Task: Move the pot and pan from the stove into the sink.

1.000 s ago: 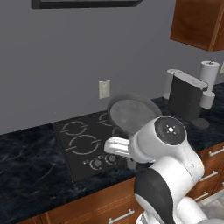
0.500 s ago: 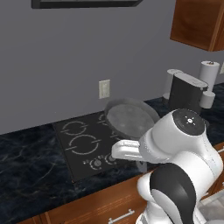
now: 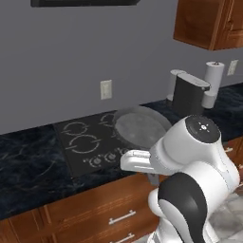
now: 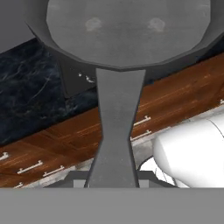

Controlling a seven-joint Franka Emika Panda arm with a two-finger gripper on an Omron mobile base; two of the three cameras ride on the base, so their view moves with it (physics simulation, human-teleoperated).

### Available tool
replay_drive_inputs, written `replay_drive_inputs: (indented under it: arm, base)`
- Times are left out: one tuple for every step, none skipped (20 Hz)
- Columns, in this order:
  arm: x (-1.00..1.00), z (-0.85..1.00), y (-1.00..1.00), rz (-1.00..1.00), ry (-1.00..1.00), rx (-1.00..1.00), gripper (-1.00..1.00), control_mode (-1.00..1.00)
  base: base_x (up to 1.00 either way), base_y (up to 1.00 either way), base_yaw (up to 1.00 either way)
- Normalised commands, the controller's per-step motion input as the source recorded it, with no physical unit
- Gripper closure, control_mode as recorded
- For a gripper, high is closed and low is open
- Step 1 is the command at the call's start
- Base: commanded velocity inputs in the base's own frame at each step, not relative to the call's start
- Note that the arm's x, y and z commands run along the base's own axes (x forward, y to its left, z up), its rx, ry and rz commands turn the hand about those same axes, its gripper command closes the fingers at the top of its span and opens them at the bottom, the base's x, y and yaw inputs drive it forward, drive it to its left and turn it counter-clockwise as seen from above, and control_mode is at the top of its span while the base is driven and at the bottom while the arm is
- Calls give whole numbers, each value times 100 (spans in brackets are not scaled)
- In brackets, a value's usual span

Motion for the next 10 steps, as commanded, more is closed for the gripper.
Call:
replay_drive_inputs:
  arm:
    - [0, 0, 0, 0, 0, 0, 100, 100]
    - [0, 0, 0, 0, 0, 0, 100, 100]
    - [0, 0, 0, 0, 0, 0, 100, 100]
    - [0, 0, 0, 0, 0, 0, 100, 100]
    - [0, 0, 0, 0, 0, 0, 100, 100]
    - [0, 0, 0, 0, 0, 0, 100, 100]
    - [0, 0, 0, 0, 0, 0, 100, 100]
    - [0, 0, 0, 0, 0, 0, 100, 100]
    - [0, 0, 0, 0, 0, 0, 100, 100]
    - [0, 0, 0, 0, 0, 0, 100, 100]
  base:
    - [-54, -35, -1]
    - [-43, -31, -5]
    - [-27, -32, -14]
    - [-22, -38, -21]
    - [-16, -43, -28]
    - [-10, -43, -33]
    - [-3, -39, -36]
    - [0, -35, -38]
    - [0, -34, -39]
    - [0, -31, -40]
